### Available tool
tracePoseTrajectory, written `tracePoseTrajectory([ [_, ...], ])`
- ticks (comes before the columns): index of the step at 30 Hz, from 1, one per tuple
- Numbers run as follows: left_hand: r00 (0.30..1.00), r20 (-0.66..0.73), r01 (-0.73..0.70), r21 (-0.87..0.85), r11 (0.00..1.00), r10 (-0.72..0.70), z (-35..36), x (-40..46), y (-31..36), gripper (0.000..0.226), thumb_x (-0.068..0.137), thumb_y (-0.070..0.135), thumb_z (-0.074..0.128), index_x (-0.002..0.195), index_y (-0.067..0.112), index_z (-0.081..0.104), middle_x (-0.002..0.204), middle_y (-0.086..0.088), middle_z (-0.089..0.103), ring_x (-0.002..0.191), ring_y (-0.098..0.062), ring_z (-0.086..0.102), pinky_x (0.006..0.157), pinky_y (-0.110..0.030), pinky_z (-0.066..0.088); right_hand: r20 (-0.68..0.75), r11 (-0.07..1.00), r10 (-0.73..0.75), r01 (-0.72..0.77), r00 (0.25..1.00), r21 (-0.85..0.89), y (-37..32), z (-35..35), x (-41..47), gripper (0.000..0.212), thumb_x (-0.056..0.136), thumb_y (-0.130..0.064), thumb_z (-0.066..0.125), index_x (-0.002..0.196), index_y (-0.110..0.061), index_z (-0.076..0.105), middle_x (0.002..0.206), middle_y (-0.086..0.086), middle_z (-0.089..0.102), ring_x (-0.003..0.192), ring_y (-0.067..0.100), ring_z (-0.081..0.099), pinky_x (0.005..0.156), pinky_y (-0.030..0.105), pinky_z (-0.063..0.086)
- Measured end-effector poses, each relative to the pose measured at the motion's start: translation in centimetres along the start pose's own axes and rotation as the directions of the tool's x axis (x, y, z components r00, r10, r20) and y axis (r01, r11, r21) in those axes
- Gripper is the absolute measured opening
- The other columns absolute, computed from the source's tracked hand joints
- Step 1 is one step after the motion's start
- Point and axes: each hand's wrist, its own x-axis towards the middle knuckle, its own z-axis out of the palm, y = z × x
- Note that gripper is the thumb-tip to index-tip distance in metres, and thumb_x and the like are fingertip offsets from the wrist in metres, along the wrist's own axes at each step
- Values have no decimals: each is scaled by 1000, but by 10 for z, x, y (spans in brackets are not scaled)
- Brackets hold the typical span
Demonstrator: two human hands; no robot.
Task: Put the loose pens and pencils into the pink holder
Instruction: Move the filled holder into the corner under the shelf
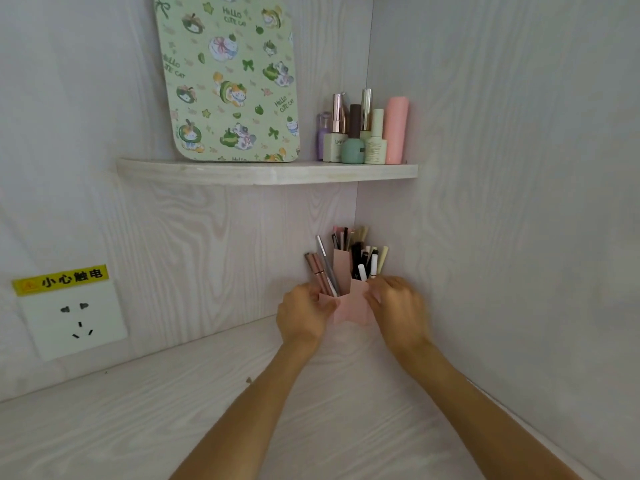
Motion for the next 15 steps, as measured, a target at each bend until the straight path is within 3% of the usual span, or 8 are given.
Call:
tracePoseTrajectory([
  [8,1000,13,27,18,999,-27,6,4,-2,27,72,33,77,90,15,68,92,-2,72,87,-22,66,71,-31,50,-39,999,43,-42,998,27,-2,2,-5,14,91,-12,52,95,-5,64,100,10,67,94,26,60,60,28,36],
  [10,987,137,88,-26,996,-84,2,10,-1,39,75,34,75,107,14,65,109,-5,69,100,-23,64,82,-31,50,-32,999,49,-49,998,20,-2,3,-5,16,93,-12,49,98,-6,64,102,7,67,94,24,61,60,27,37],
  [13,906,384,236,-114,965,-176,-13,4,2,71,81,34,71,140,10,39,142,-8,46,127,-24,47,100,-30,39,43,999,40,-40,998,-4,0,-7,-8,22,94,-8,43,105,-9,61,108,4,65,89,25,62,58,27,37],
  [15,905,372,289,-181,940,-207,-28,-10,4,71,84,26,69,142,8,33,145,-8,41,129,-24,44,103,-30,36,80,1000,27,-27,996,6,-4,-18,-13,31,91,-4,45,118,-12,56,124,5,57,95,29,62,62,30,43],
])
